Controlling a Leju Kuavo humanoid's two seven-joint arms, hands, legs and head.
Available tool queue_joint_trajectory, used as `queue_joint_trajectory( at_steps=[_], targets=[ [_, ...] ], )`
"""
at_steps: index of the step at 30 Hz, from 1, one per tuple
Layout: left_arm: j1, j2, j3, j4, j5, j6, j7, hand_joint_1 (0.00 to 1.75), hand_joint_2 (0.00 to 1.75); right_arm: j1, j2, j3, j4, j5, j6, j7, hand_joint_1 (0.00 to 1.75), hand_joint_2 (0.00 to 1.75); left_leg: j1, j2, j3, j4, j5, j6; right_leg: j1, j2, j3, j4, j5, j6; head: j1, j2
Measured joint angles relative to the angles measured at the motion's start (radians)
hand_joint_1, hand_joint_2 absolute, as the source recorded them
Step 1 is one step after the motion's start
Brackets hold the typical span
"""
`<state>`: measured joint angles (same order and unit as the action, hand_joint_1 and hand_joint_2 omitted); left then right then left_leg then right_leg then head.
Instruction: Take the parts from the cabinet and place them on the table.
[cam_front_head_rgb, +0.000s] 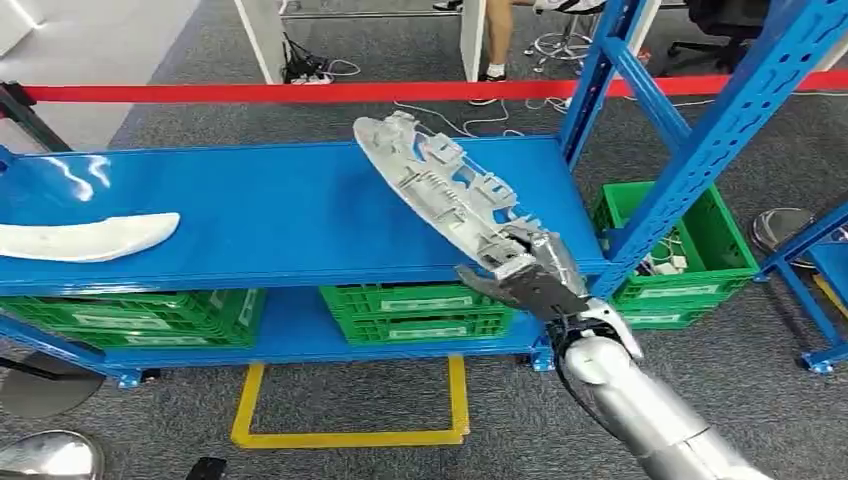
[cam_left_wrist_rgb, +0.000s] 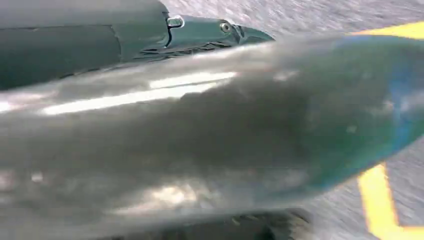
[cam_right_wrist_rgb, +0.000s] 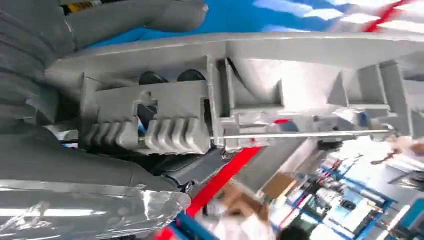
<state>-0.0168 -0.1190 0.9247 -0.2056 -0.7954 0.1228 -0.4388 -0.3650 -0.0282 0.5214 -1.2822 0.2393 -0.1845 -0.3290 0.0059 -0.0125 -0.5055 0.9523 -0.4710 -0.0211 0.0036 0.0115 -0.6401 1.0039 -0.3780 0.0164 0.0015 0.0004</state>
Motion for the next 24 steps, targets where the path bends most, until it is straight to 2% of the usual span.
queue_joint_trajectory(
  at_steps=[2, 4, 5, 9, 14, 20, 24],
  targets=[
    [0.0, -0.002, 0.005, 0.0, 0.004, -0.011, -0.046, 0.0, 0.0, 0.031, 0.0, -0.043, -0.047, -0.112, 0.054, -0.041, 1.75, 1.75, 0.0, 0.0, -0.001, 0.0, 0.0, 0.0, 0.0, 0.001, 0.0, 0.0, 0.0, 0.0, 0.0, 0.0],
    [-0.002, -0.002, 0.008, 0.0, 0.007, -0.016, -0.054, 0.0, 0.0, 0.046, 0.0, -0.065, -0.076, -0.129, 0.066, -0.048, 1.75, 1.75, 0.0, 0.001, -0.002, 0.0, 0.0, 0.0, 0.0, 0.002, 0.0, 0.0, 0.0, 0.0, 0.0, 0.0],
    [-0.003, -0.002, 0.01, 0.0, 0.007, -0.016, -0.057, 0.0, 1.75, 0.051, -0.001, -0.074, -0.088, -0.134, 0.068, -0.049, 1.75, 1.75, 0.0, 0.001, -0.001, 0.0, 0.0, 0.0, 0.0, 0.002, 0.0, 0.0, 0.0, 0.0, 0.0, 0.0],
    [-0.002, -0.003, 0.017, 0.0, 0.005, -0.026, -0.086, 0.0, 1.75, 0.068, -0.003, -0.104, -0.147, -0.269, 0.158, -0.088, 1.75, 1.75, 0.0, 0.0, -0.001, 0.0, 0.0, 0.0, 0.0, 0.0, -0.001, 0.0, 0.0, 0.0, 0.0, 0.0],
    [-0.003, -0.002, 0.029, 0.0, -0.004, -0.016, -0.093, 0.0, 1.75, 0.068, -0.017, -0.119, -0.251, -0.419, 0.302, -0.086, 1.75, 1.75, 0.0, 0.0, -0.001, 0.0, 0.0, 0.0, 0.0, 0.001, -0.002, 0.0, 0.0, 0.0, 0.0, 0.0],
    [-0.003, -0.002, 0.031, 0.0, -0.026, 0.004, -0.136, 0.0, 1.75, 0.059, -0.024, -0.133, -0.33, -0.51, 0.368, -0.085, 1.75, 1.75, 0.0, 0.0, -0.002, 0.0, 0.0, 0.0, -0.001, 0.001, -0.002, 0.0, 0.0, 0.0, 0.0, 0.0],
    [-0.004, -0.002, 0.031, 0.0, -0.032, 0.008, -0.144, 0.0, 1.75, 0.057, -0.029, -0.144, -0.368, -0.525, 0.378, -0.085, 1.75, 1.75, 0.0, 0.0, -0.002, 0.0, 0.0, 0.0, -0.001, 0.001, -0.002, 0.0, 0.0, 0.0, 0.0, 0.0]
  ],
)
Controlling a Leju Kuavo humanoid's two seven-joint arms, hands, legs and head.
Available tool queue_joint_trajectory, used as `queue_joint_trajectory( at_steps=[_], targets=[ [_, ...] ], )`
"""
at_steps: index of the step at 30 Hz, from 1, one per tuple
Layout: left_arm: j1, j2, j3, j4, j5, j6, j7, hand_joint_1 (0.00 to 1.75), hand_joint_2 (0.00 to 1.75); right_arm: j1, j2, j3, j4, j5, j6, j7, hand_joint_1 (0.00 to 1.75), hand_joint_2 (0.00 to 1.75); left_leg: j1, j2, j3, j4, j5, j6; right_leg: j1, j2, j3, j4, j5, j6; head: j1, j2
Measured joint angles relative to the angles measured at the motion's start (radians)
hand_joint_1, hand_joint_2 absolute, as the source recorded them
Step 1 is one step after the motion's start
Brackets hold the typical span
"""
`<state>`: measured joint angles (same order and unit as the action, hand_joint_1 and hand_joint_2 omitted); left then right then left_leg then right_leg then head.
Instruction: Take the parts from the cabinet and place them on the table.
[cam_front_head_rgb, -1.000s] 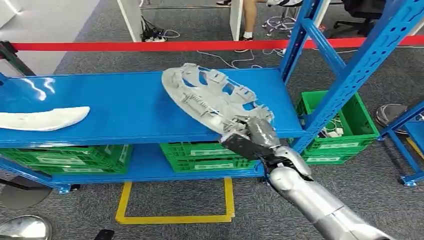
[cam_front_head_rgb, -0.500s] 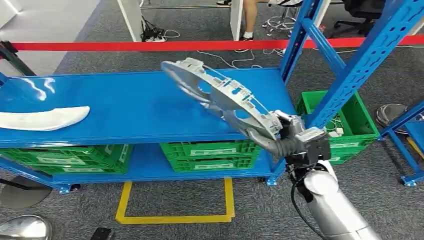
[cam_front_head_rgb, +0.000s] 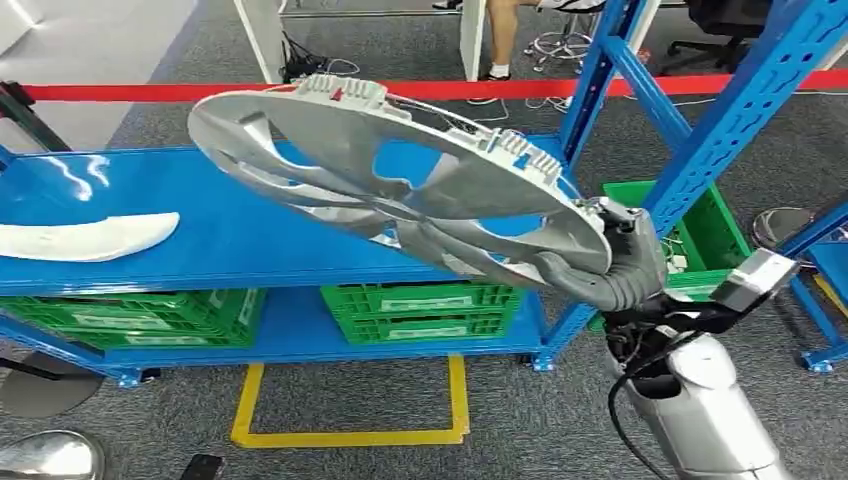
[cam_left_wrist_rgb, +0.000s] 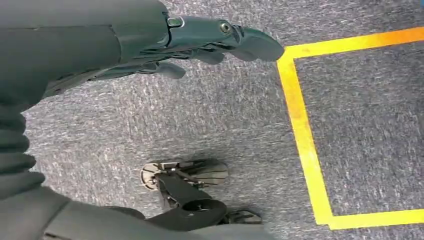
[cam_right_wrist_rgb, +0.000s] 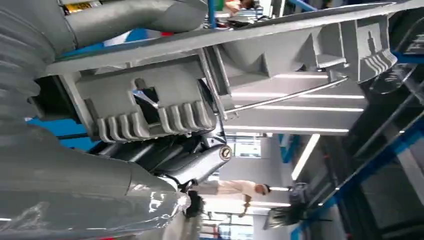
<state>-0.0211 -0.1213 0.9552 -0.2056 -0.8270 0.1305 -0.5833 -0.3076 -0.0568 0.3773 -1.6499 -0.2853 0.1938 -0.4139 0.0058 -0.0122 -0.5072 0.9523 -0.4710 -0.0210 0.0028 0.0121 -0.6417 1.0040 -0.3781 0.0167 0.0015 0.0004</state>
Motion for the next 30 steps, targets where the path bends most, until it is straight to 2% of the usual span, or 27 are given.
queue_joint_trajectory(
  at_steps=[14, 30],
  targets=[
    [-0.002, -0.002, 0.0, 0.0, -0.02, 0.01, -0.007, 0.0, 1.75, 0.001, -0.013, -0.012, -0.083, -0.002, 0.016, -0.002, 1.75, 1.75, 0.0, 0.0, 0.0, 0.0, 0.0, 0.0, 0.0, 0.0, 0.0, 0.0, 0.0, 0.0, 0.0, 0.0],
    [-0.002, -0.002, 0.0, 0.0, -0.026, 0.005, -0.007, 0.0, 1.75, 0.005, -0.021, -0.012, -0.09, 0.01, 0.019, 0.0, 1.75, 1.75, 0.0, 0.0, 0.0, 0.0, 0.0, 0.0, 0.0, 0.0, 0.0, 0.0, 0.0, 0.0, 0.0, 0.0]
  ],
)
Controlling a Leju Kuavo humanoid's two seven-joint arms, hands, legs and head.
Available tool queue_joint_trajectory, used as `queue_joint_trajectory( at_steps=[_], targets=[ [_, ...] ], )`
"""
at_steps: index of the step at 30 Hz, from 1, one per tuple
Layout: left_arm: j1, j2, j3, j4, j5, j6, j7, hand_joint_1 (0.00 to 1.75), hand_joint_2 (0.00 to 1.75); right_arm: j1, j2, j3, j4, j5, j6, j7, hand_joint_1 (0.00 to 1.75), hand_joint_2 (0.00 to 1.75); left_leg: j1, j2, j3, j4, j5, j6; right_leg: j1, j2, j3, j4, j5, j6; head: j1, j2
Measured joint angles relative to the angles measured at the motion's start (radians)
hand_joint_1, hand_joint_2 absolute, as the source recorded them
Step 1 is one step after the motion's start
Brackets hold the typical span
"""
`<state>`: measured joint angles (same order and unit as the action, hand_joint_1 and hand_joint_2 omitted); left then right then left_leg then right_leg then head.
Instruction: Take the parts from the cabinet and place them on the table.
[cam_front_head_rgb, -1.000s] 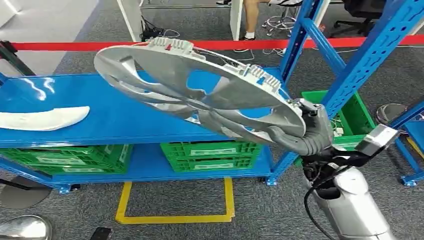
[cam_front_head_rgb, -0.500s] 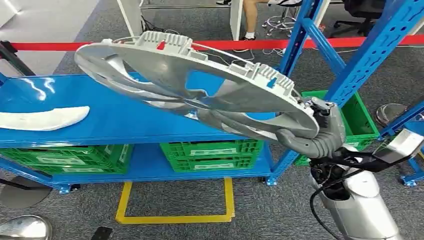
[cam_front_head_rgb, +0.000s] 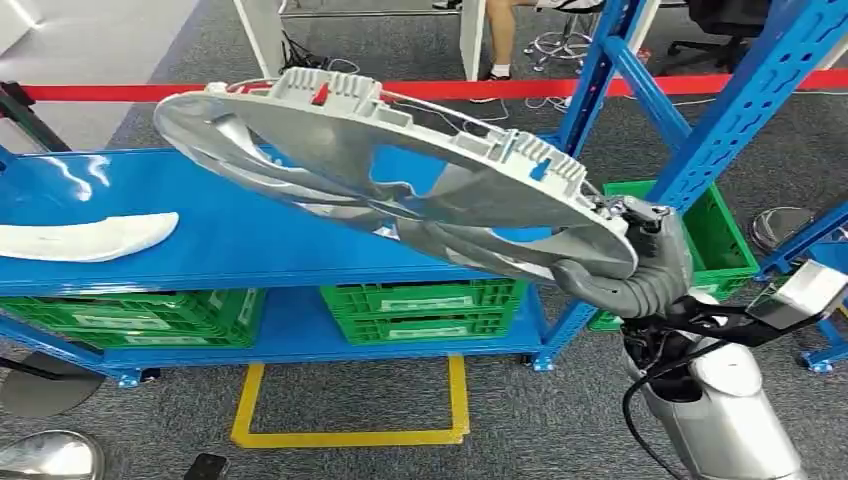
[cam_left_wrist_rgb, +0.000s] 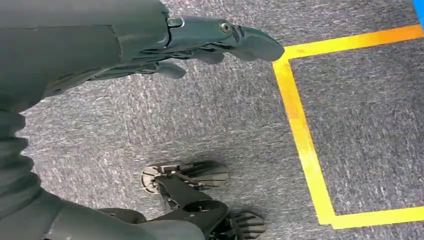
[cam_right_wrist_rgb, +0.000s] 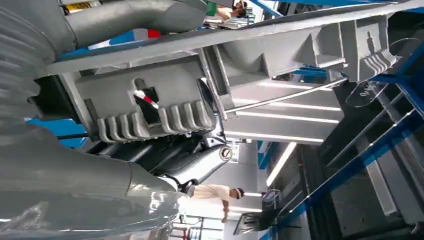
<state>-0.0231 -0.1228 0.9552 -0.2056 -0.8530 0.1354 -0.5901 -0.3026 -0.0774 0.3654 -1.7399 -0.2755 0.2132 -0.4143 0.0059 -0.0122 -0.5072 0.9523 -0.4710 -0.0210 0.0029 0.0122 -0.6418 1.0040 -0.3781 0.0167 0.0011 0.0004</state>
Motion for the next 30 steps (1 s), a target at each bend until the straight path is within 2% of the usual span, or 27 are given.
queue_joint_trajectory(
  at_steps=[5, 6, 8, 9, 10, 11, 13, 14, 15, 16, 17, 18, 19, 20, 21, 22, 23, 24, 25, 26, 28, 29, 30],
  targets=[
    [-0.001, -0.002, 0.005, 0.0, 0.021, -0.011, 0.037, 0.0, 1.75, 0.0, -0.001, 0.007, 0.0, 0.0, 0.031, 0.009, 1.75, 1.75, 0.0, 0.0, 0.0, 0.0, 0.0, 0.0, 0.0, 0.0, 0.0, 0.0, 0.0, 0.0, 0.0, 0.0],
    [-0.002, -0.001, 0.011, 0.0, 0.029, -0.016, 0.047, 0.0, 1.75, 0.0, -0.002, 0.01, 0.0, -0.002, 0.04, 0.009, 1.75, 1.75, -0.004, 0.001, -0.003, 0.006, -0.004, 0.01, -0.008, 0.0, 0.002, -0.01, 0.005, 0.008, 0.0, 0.0],
    [-0.002, 0.0, 0.024, 0.0, 0.038, -0.019, 0.063, 0.0, 1.75, -0.005, -0.002, 0.015, 0.001, -0.008, 0.055, 0.01, 1.75, 1.75, -0.007, 0.0, -0.003, -0.003, 0.015, 0.027, -0.009, 0.002, 0.003, -0.017, 0.018, 0.018, -0.002, 0.0],
    [-0.004, -0.009, 0.029, 0.0, 0.039, -0.019, 0.065, 0.0, 1.75, -0.006, -0.003, 0.017, 0.0, -0.01, 0.061, 0.01, 1.75, 1.75, 0.008, 0.004, 0.009, -0.037, 0.032, 0.029, -0.005, 0.003, -0.008, -0.017, 0.012, 0.02, -0.002, 0.0],
    [-0.006, -0.008, 0.032, -0.001, 0.038, -0.014, 0.065, 0.0, 1.75, -0.007, -0.004, 0.019, 0.0, -0.012, 0.063, 0.01, 1.75, 1.75, 0.007, 0.007, 0.013, -0.048, 0.041, 0.026, -0.003, 0.0, -0.016, -0.003, -0.007, 0.027, 0.005, 0.0],
    [-0.009, -0.01, 0.034, -0.001, 0.035, -0.011, 0.065, 0.0, 1.75, -0.011, -0.005, 0.02, 0.0, -0.013, 0.066, 0.01, 1.75, 1.75, 0.01, 0.008, 0.012, -0.05, 0.04, 0.029, -0.005, -0.001, -0.039, 0.055, -0.048, 0.03, 0.01, 0.0],
    [-0.009, -0.01, 0.039, -0.001, 0.035, -0.011, 0.065, 0.0, 1.75, -0.007, -0.007, 0.025, 0.0, -0.016, 0.068, 0.01, 1.75, 1.75, 0.014, 0.01, 0.013, -0.049, 0.039, 0.027, -0.014, -0.002, -0.103, 0.217, -0.114, 0.042, 0.01, 0.0],
    [-0.009, -0.01, 0.04, -0.001, 0.034, -0.011, 0.065, 0.0, 1.75, -0.006, -0.008, 0.026, 0.001, -0.017, 0.069, 0.01, 1.75, 1.75, 0.017, 0.01, 0.013, -0.047, 0.038, 0.025, -0.02, -0.002, -0.127, 0.271, -0.127, 0.049, 0.01, 0.0],
    [-0.009, -0.011, 0.04, -0.001, 0.034, -0.011, 0.065, 0.0, 1.75, -0.004, -0.01, 0.028, 0.001, -0.016, 0.069, 0.01, 1.75, 1.75, 0.022, 0.01, 0.013, -0.045, 0.036, 0.019, -0.026, -0.003, -0.127, 0.278, -0.115, 0.057, 0.009, 0.0],
    [-0.008, -0.012, 0.041, -0.001, 0.034, -0.015, 0.065, 0.0, 1.75, -0.004, -0.011, 0.03, 0.001, -0.016, 0.069, 0.01, 1.75, 1.75, 0.029, 0.01, 0.013, -0.04, 0.034, 0.01, -0.033, -0.005, -0.101, 0.235, -0.081, 0.067, 0.01, 0.0],
    [-0.008, -0.013, 0.042, -0.001, 0.034, -0.018, 0.065, 0.0, 1.75, -0.005, -0.012, 0.031, 0.0, -0.017, 0.069, 0.01, 1.75, 1.75, 0.038, 0.009, 0.013, -0.031, 0.029, 0.001, -0.041, -0.007, -0.06, 0.163, -0.044, 0.078, 0.01, 0.0],
    [-0.009, -0.013, 0.043, -0.001, 0.035, -0.02, 0.065, 0.0, 1.75, -0.006, -0.012, 0.031, 0.0, -0.019, 0.069, 0.01, 1.75, 1.75, 0.047, 0.008, 0.012, -0.019, 0.02, -0.012, -0.05, -0.012, -0.006, 0.073, -0.009, 0.093, 0.008, 0.0],
    [-0.008, -0.008, 0.045, -0.002, 0.036, -0.021, 0.065, 0.0, 1.75, -0.007, -0.012, 0.031, 0.001, -0.02, 0.069, 0.009, 1.75, 1.75, 0.047, 0.007, 0.008, -0.009, 0.013, -0.025, -0.049, -0.011, 0.018, 0.036, -0.041, 0.115, 0.017, 0.0],
    [-0.009, -0.008, 0.047, -0.003, 0.037, -0.024, 0.065, 0.0, 1.75, -0.008, -0.012, 0.032, -0.001, -0.021, 0.069, 0.009, 1.75, 1.75, 0.046, 0.007, -0.004, 0.003, 0.006, -0.037, -0.042, 0.0, 0.032, 0.037, -0.038, 0.094, 0.026, 0.0],
    [-0.009, -0.009, 0.05, -0.003, 0.037, -0.027, 0.065, 0.0, 1.75, -0.006, -0.013, 0.03, -0.002, -0.024, 0.067, 0.007, 1.75, 1.75, 0.045, 0.005, -0.002, 0.008, 0.007, -0.042, -0.044, 0.001, 0.025, 0.039, -0.047, 0.073, 0.019, 0.0],
    [-0.009, -0.009, 0.051, -0.003, 0.037, -0.028, 0.066, 0.0, 1.75, -0.003, -0.013, 0.029, -0.002, -0.024, 0.066, 0.007, 1.75, 1.75, 0.047, 0.003, -0.001, 0.007, 0.012, -0.045, -0.041, 0.002, 0.025, 0.035, -0.048, 0.057, 0.01, 0.0],
    [-0.008, -0.01, 0.054, -0.003, 0.037, -0.028, 0.066, 0.0, 1.75, -0.002, -0.013, 0.029, -0.002, -0.025, 0.065, 0.007, 1.75, 1.75, 0.052, 0.004, -0.004, 0.003, 0.027, -0.051, -0.033, 0.003, 0.026, 0.029, -0.043, 0.049, 0.005, 0.0],
    [-0.008, -0.013, 0.055, -0.003, 0.036, -0.028, 0.066, 0.0, 1.75, -0.004, -0.013, 0.029, -0.003, -0.025, 0.062, 0.006, 1.75, 1.75, 0.056, 0.004, -0.005, 0.004, 0.023, -0.058, -0.032, 0.003, 0.024, 0.022, -0.04, 0.034, 0.003, 0.0],
    [-0.01, -0.013, 0.055, -0.003, 0.036, -0.027, 0.065, 0.0, 1.75, -0.004, -0.013, 0.028, -0.008, -0.026, 0.061, 0.005, 1.75, 1.75, 0.055, 0.009, -0.014, 0.022, -0.003, -0.053, -0.034, 0.003, 0.023, 0.02, -0.038, 0.019, 0.003, 0.0],
    [-0.011, -0.015, 0.055, -0.003, 0.035, -0.027, 0.065, 0.0, 1.75, -0.005, -0.013, 0.025, -0.01, -0.027, 0.059, 0.004, 1.75, 1.75, 0.049, 0.009, -0.036, 0.073, -0.046, -0.048, -0.034, 0.0, 0.019, 0.02, -0.036, 0.013, 0.002, 0.0],
    [-0.013, -0.014, 0.056, -0.003, 0.035, -0.024, 0.065, 0.0, 1.75, -0.005, -0.013, 0.022, -0.011, -0.027, 0.057, 0.001, 1.75, 1.75, 0.04, 0.009, -0.106, 0.239, -0.136, -0.042, -0.033, -0.003, 0.009, 0.02, -0.03, 0.004, 0.002, 0.0],
    [-0.012, -0.014, 0.057, -0.003, 0.034, -0.021, 0.065, 0.0, 1.75, -0.005, -0.013, 0.022, -0.011, -0.027, 0.056, 0.002, 1.75, 1.75, 0.037, 0.009, -0.133, 0.307, -0.157, -0.039, -0.032, -0.004, 0.004, 0.02, -0.026, 0.002, 0.002, 0.0],
    [-0.011, -0.014, 0.058, -0.003, 0.032, -0.019, 0.065, 0.0, 1.75, -0.005, -0.013, 0.022, -0.011, -0.026, 0.056, 0.002, 1.75, 1.75, 0.037, 0.009, -0.137, 0.322, -0.15, -0.038, -0.032, -0.004, -0.001, 0.02, -0.023, 0.003, 0.001, 0.0]
  ],
)
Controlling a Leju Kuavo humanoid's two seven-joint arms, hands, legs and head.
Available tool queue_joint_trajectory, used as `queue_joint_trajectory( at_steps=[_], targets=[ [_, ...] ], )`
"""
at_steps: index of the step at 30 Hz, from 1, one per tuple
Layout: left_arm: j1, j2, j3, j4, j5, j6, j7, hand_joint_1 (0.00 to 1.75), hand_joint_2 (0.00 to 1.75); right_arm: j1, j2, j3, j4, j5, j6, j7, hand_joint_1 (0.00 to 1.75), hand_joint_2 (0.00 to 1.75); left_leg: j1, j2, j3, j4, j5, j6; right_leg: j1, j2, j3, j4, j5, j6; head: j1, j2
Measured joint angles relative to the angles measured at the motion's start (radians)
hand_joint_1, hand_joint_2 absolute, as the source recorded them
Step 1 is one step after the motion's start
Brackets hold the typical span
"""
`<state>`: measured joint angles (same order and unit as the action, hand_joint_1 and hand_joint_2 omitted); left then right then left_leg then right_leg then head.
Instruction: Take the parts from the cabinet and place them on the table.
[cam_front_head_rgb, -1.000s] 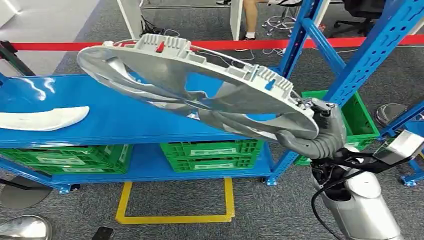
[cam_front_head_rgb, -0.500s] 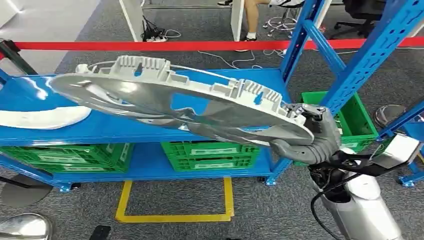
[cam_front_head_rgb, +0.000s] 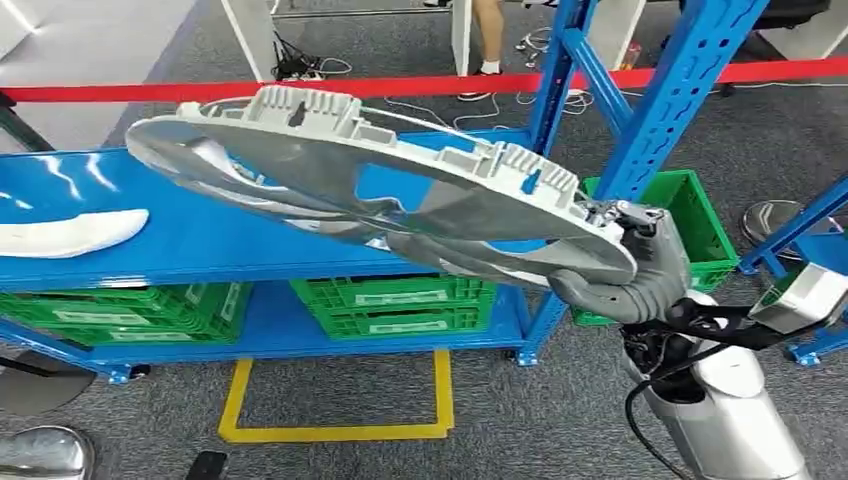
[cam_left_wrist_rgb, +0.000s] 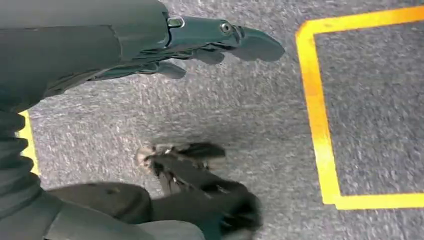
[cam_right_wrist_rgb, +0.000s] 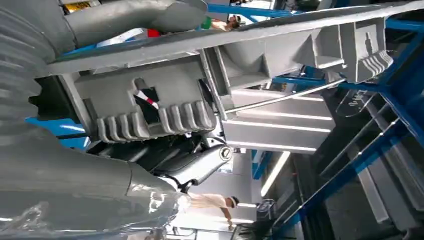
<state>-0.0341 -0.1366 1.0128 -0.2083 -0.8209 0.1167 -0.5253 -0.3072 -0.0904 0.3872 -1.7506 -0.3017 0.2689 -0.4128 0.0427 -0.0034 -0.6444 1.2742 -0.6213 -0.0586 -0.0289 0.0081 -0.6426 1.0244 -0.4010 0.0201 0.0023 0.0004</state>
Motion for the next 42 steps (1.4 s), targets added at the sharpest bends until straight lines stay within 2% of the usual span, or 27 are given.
queue_joint_trajectory(
  at_steps=[2, 4, 5, 7, 9, 11, 13, 14, 15, 17, 19, 20, 21, 22, 24, 25, 27, 29, 30, 31, 33, 34, 36, 37, 40, 41, 42],
  targets=[
    [-0.002, 0.002, 0.002, 0.0, -0.004, 0.007, -0.001, 0.0, 1.75, -0.002, 0.0, -0.005, 0.0, 0.0, 0.0, -0.001, 1.75, 1.75, 0.001, 0.0, 0.044, -0.074, 0.066, 0.003, -0.003, 0.0, -0.008, 0.0, 0.009, 0.007, -0.001, 0.0],
    [-0.006, 0.002, 0.004, 0.0, -0.006, 0.01, -0.003, 0.0, 1.75, -0.004, 0.0, -0.011, 0.0, 0.0, 0.0, -0.003, 1.75, 1.75, 0.005, 0.0, 0.126, -0.221, 0.132, -0.004, -0.01, 0.0, -0.016, 0.007, 0.016, 0.021, -0.002, 0.0],
    [-0.008, -0.006, 0.004, 0.0, -0.007, 0.01, -0.003, 0.0, 1.75, -0.005, 0.0, -0.014, -0.003, 0.001, 0.0, -0.005, 1.75, 1.75, -0.001, -0.004, 0.139, -0.249, 0.125, -0.015, 0.0, 0.001, -0.029, 0.014, 0.02, 0.031, -0.009, 0.0],
    [-0.012, -0.006, 0.006, 0.0, -0.008, 0.011, -0.003, 0.0, 1.75, -0.005, 0.0, -0.021, -0.008, 0.003, 0.0, -0.007, 1.75, 1.75, 0.001, -0.014, 0.117, -0.256, 0.112, 0.01, -0.001, 0.003, -0.045, 0.014, 0.041, 0.048, -0.006, 0.0],
    [-0.005, -0.003, 0.006, 0.0, -0.01, 0.014, -0.003, 0.0, 1.75, -0.001, -0.002, -0.025, -0.007, 0.009, -0.003, -0.01, 1.75, 1.75, -0.002, -0.014, 0.104, -0.252, 0.125, 0.028, -0.007, 0.001, -0.048, 0.001, 0.058, 0.053, -0.003, 0.0],
    [-0.003, -0.002, 0.008, 0.0, -0.013, 0.016, -0.003, 0.0, 1.75, 0.004, -0.005, -0.029, -0.008, 0.021, -0.01, -0.021, 1.75, 1.75, -0.006, -0.011, 0.091, -0.254, 0.14, 0.047, -0.01, -0.004, -0.068, 0.039, -0.002, 0.055, 0.002, 0.0],
    [-0.004, -0.002, 0.008, 0.0, -0.016, 0.018, -0.003, 0.0, 1.75, 0.004, -0.005, -0.036, -0.008, 0.032, -0.017, -0.024, 1.75, 1.75, -0.014, -0.011, 0.072, -0.254, 0.158, 0.058, -0.001, -0.004, -0.109, 0.206, -0.127, 0.052, 0.006, 0.0],
    [-0.005, -0.002, 0.008, 0.0, -0.016, 0.018, -0.003, 0.0, 1.75, 0.003, -0.005, -0.039, -0.008, 0.037, -0.022, -0.024, 1.75, 1.75, -0.019, -0.01, 0.061, -0.254, 0.165, 0.061, 0.004, -0.004, -0.123, 0.277, -0.163, 0.048, 0.006, 0.0],
    [-0.005, -0.002, 0.008, 0.0, -0.016, 0.018, -0.004, 0.0, 1.75, 0.003, -0.005, -0.042, -0.008, 0.044, -0.028, -0.023, 1.75, 1.75, -0.025, -0.01, 0.051, -0.253, 0.174, 0.065, 0.01, -0.004, -0.123, 0.317, -0.17, 0.042, 0.005, 0.0],
    [-0.006, -0.001, 0.01, 0.0, -0.016, 0.022, -0.008, 0.0, 1.75, -0.001, -0.005, -0.048, -0.004, 0.054, -0.038, -0.021, 1.75, 1.75, -0.038, -0.01, 0.031, -0.253, 0.189, 0.07, 0.023, -0.003, -0.067, 0.278, -0.118, 0.02, 0.005, 0.0],
    [-0.008, -0.001, 0.013, 0.0, -0.014, 0.024, -0.012, 0.0, 1.75, -0.007, -0.006, -0.055, 0.0, 0.064, -0.05, -0.017, 1.75, 1.75, -0.049, -0.011, 0.019, -0.253, 0.203, 0.072, 0.043, -0.001, 0.049, 0.125, -0.072, -0.014, 0.005, 0.0],
    [-0.008, -0.003, 0.014, 0.0, -0.014, 0.025, -0.014, 0.0, 1.75, -0.011, -0.006, -0.058, 0.0, 0.066, -0.053, -0.016, 1.75, 1.75, -0.048, -0.01, 0.014, -0.253, 0.21, 0.071, 0.047, -0.003, 0.091, 0.049, -0.112, -0.039, 0.002, 0.0],
    [-0.01, -0.003, 0.014, -0.001, -0.014, 0.026, -0.015, 0.0, 1.75, -0.012, -0.006, -0.06, 0.0, 0.067, -0.056, -0.016, 1.75, 1.75, -0.05, -0.009, 0.009, -0.253, 0.216, 0.066, 0.049, -0.004, 0.126, 0.002, -0.119, -0.032, 0.001, 0.0],
    [-0.011, -0.003, 0.015, -0.001, -0.013, 0.026, -0.015, 0.0, 1.75, -0.014, -0.006, -0.061, 0.002, 0.067, -0.056, -0.015, 1.75, 1.75, -0.044, -0.009, 0.008, -0.256, 0.225, 0.059, 0.055, 0.0, 0.12, 0.004, -0.109, -0.022, 0.0, 0.0],
    [-0.012, -0.004, 0.016, -0.001, -0.014, 0.027, -0.019, 0.0, 1.75, -0.017, -0.006, -0.067, 0.003, 0.066, -0.059, -0.014, 1.75, 1.75, -0.04, -0.009, 0.005, -0.261, 0.242, 0.047, 0.058, -0.001, 0.114, 0.0, -0.097, -0.022, 0.001, 0.0],
    [-0.011, -0.002, 0.018, -0.001, -0.013, 0.031, -0.021, 0.0, 1.75, -0.015, -0.006, -0.067, 0.004, 0.063, -0.06, -0.013, 1.75, 1.75, -0.045, -0.012, 0.0, -0.259, 0.241, 0.042, 0.043, -0.005, 0.101, -0.022, -0.079, -0.023, 0.001, 0.0],
    [-0.012, 0.0, 0.023, -0.001, -0.011, 0.034, -0.021, 0.0, 1.75, -0.015, -0.006, -0.071, 0.005, 0.057, -0.063, -0.014, 1.75, 1.75, -0.044, -0.009, -0.024, -0.204, 0.153, 0.03, 0.041, -0.009, 0.095, -0.028, -0.057, -0.032, -0.005, 0.0],
    [-0.013, 0.0, 0.026, -0.001, -0.011, 0.038, -0.021, 0.0, 1.75, -0.005, -0.007, -0.081, 0.004, 0.054, -0.063, -0.018, 1.75, 1.75, -0.04, -0.009, -0.062, -0.065, 0.052, 0.021, 0.039, -0.009, 0.069, -0.028, -0.033, -0.029, -0.005, 0.0],
    [-0.013, 0.0, 0.028, -0.001, -0.012, 0.04, -0.021, 0.0, 1.75, 0.005, -0.008, -0.087, 0.005, 0.052, -0.063, -0.02, 1.75, 1.75, -0.039, -0.008, -0.072, -0.005, 0.032, 0.017, 0.038, -0.011, 0.055, -0.027, -0.023, -0.027, -0.006, 0.0],
    [-0.013, 0.0, 0.03, -0.001, -0.012, 0.041, -0.02, 0.0, 1.75, 0.014, -0.01, -0.091, 0.005, 0.05, -0.062, -0.021, 1.75, 1.75, -0.037, -0.008, -0.068, 0.019, 0.044, 0.014, 0.037, -0.012, 0.04, -0.027, -0.012, -0.025, -0.006, 0.0],
    [-0.013, 0.001, 0.031, -0.001, -0.012, 0.042, -0.02, 0.0, 1.75, 0.021, -0.011, -0.098, 0.005, 0.049, -0.061, -0.022, 1.75, 1.75, -0.034, -0.008, -0.017, -0.027, 0.118, 0.011, 0.036, -0.012, 0.01, -0.025, 0.011, -0.021, -0.006, 0.0],
    [-0.015, 0.002, 0.031, -0.001, -0.012, 0.043, -0.02, 0.0, 1.75, 0.023, -0.012, -0.1, 0.004, 0.048, -0.061, -0.022, 1.75, 1.75, -0.033, -0.007, 0.033, -0.094, 0.147, 0.01, 0.034, -0.011, -0.003, -0.025, 0.021, -0.017, -0.006, 0.0],
    [-0.02, 0.0, 0.031, -0.001, -0.012, 0.043, -0.02, 0.0, 1.75, 0.024, -0.012, -0.105, 0.002, 0.047, -0.06, -0.023, 1.75, 1.75, -0.03, -0.008, 0.153, -0.253, 0.134, 0.009, 0.04, -0.011, -0.02, -0.018, 0.036, -0.004, -0.008, 0.0],
    [-0.023, 0.0, 0.031, -0.002, -0.012, 0.043, -0.02, 0.0, 1.75, 0.025, -0.014, -0.109, 0.001, 0.047, -0.06, -0.024, 1.75, 1.75, -0.033, -0.012, 0.168, -0.302, 0.113, 0.026, 0.039, -0.011, -0.027, -0.018, 0.05, 0.001, -0.007, 0.0],
    [-0.018, -0.003, 0.031, -0.002, -0.017, 0.053, -0.021, 0.0, 1.75, 0.036, -0.016, -0.114, 0.001, 0.046, -0.059, -0.025, 1.75, 1.75, -0.031, -0.012, 0.141, -0.306, 0.134, 0.053, 0.037, -0.01, -0.043, -0.029, 0.084, 0.012, -0.008, 0.0],
    [-0.015, -0.001, 0.032, -0.003, -0.018, 0.06, -0.021, 0.0, 1.75, 0.046, -0.019, -0.119, 0.001, 0.046, -0.056, -0.028, 1.75, 1.75, -0.03, -0.009, 0.135, -0.307, 0.141, 0.061, 0.035, -0.008, -0.054, -0.018, 0.054, 0.019, -0.006, 0.0],
    [-0.012, -0.001, 0.032, -0.004, -0.021, 0.064, -0.024, 0.0, 1.75, 0.055, -0.019, -0.123, 0.001, 0.045, -0.05, -0.031, 1.75, 1.75, -0.031, -0.008, 0.128, -0.306, 0.151, 0.069, 0.034, -0.009, -0.063, 0.024, -0.007, 0.026, 0.0, 0.0]
  ],
)
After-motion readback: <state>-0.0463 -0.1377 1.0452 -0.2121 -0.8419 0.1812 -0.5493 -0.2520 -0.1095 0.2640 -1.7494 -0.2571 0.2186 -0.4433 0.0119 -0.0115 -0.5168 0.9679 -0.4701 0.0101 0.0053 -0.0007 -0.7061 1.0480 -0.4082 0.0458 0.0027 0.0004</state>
